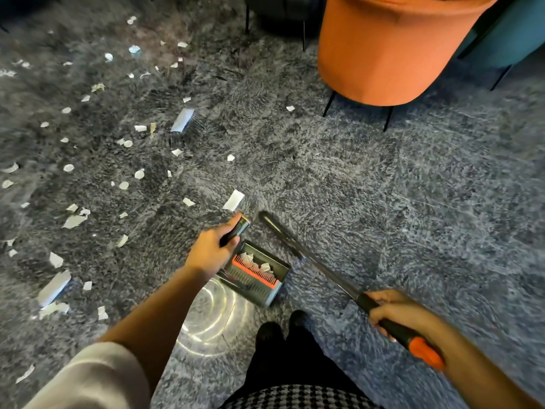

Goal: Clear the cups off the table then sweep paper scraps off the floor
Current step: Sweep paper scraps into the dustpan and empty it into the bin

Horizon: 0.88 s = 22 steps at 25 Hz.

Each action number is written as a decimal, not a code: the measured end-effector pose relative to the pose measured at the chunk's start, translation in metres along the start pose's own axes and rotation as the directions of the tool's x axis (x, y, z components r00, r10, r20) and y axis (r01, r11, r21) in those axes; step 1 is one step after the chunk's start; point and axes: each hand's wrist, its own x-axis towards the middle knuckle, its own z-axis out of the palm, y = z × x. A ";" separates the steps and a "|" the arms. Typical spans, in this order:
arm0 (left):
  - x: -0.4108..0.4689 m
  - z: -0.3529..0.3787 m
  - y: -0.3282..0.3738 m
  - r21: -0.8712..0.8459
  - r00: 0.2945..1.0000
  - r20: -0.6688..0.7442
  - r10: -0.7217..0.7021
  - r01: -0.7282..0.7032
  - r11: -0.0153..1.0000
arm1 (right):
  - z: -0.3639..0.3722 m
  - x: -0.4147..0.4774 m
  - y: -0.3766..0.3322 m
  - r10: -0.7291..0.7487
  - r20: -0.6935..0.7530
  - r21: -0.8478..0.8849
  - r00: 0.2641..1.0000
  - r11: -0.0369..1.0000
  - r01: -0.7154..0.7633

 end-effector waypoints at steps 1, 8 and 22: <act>0.000 0.002 0.002 0.007 1.000 -0.005 0.014 -0.014 1.000 | 0.006 0.002 -0.002 0.002 -0.034 0.020 0.999 1.000 -0.001; 0.023 0.022 0.050 -0.096 0.996 -0.082 -0.020 0.012 0.995 | -0.021 -0.013 -0.018 0.067 -0.154 0.306 0.986 0.952 -0.017; 0.138 0.156 0.249 -0.198 0.947 -0.081 0.310 -0.320 0.927 | -0.147 -0.062 0.008 0.115 -0.452 0.730 0.884 0.618 0.293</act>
